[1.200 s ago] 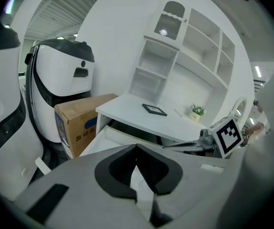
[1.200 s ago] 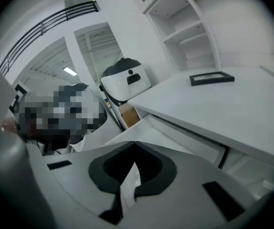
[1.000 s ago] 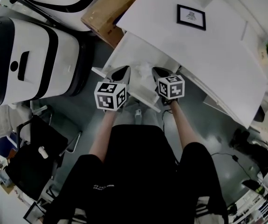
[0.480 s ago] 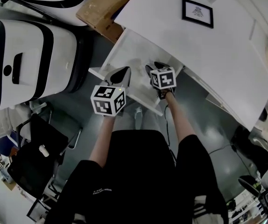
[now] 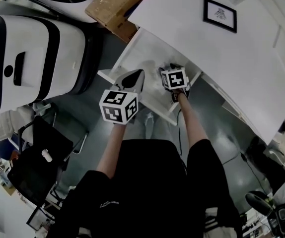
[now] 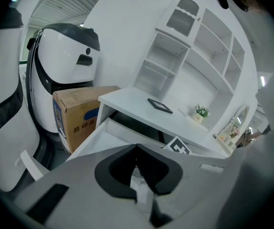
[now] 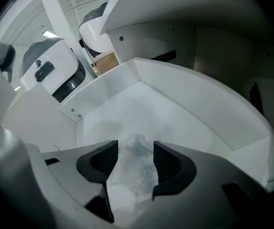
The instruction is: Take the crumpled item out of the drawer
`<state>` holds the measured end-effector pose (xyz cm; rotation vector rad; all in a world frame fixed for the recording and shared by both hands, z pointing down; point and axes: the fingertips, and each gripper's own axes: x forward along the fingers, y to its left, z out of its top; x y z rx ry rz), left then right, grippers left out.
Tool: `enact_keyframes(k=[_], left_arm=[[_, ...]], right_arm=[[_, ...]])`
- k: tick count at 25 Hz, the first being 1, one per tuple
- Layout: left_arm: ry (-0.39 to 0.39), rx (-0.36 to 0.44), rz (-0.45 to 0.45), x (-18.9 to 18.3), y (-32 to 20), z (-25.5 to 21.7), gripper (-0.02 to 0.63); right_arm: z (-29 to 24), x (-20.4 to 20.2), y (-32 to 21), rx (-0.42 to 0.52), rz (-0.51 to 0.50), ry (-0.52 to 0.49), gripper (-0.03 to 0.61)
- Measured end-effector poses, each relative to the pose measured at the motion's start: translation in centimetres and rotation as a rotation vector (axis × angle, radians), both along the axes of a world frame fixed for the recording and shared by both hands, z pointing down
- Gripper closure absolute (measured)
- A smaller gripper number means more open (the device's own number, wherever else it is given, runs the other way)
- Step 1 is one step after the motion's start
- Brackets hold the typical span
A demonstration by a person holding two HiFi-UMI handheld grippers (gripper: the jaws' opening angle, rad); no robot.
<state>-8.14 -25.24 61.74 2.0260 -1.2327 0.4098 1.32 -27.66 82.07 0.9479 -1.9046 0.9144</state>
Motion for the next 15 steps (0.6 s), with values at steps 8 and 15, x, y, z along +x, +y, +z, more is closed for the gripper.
enact_keyframes(k=[8, 15], left_arm=[[-0.002, -0.008, -0.003, -0.19, 0.11, 0.13, 0.615], [-0.005, -0.014, -0.008, -0.42, 0.29, 0.15, 0.615]], right_arm=[[1.06, -0.06, 0.17, -0.050, -0.011, 0.040, 0.400], [0.98, -0.71, -0.47, -0.029, -0.056, 0.034, 0.432]])
